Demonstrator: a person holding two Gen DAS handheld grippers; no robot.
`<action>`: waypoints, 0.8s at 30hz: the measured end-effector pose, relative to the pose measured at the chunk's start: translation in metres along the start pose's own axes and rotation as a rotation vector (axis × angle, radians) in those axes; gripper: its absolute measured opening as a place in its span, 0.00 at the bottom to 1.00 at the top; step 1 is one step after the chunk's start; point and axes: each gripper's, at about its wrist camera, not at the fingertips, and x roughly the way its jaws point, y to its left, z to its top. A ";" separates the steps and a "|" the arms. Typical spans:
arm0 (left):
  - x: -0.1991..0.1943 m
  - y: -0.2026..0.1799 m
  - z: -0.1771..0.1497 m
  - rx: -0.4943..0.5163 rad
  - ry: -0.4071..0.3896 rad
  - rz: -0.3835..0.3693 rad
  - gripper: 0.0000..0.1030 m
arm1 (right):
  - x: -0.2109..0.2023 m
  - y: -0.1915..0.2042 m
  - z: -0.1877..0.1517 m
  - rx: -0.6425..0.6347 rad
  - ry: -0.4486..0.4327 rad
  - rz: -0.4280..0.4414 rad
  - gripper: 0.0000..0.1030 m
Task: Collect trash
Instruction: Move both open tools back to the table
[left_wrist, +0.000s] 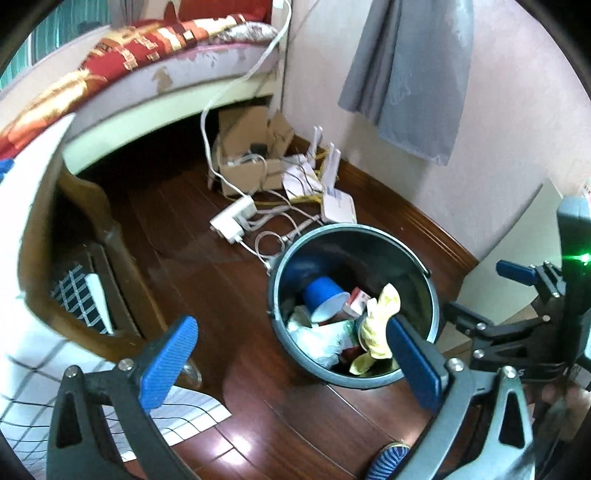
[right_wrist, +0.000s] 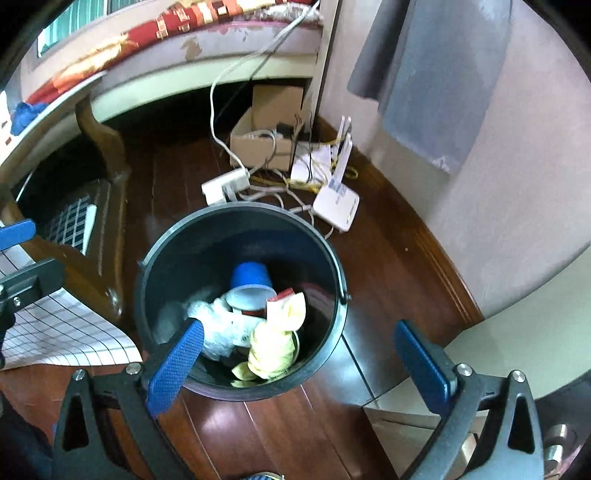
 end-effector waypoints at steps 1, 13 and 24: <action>-0.004 0.002 0.000 -0.004 -0.008 0.004 0.99 | -0.007 0.001 0.002 -0.002 -0.014 -0.001 1.00; -0.052 0.028 0.000 -0.054 -0.085 0.064 0.99 | -0.064 0.025 0.022 -0.014 -0.136 0.036 1.00; -0.086 0.067 -0.008 -0.117 -0.150 0.135 0.99 | -0.077 0.074 0.037 -0.081 -0.182 0.097 1.00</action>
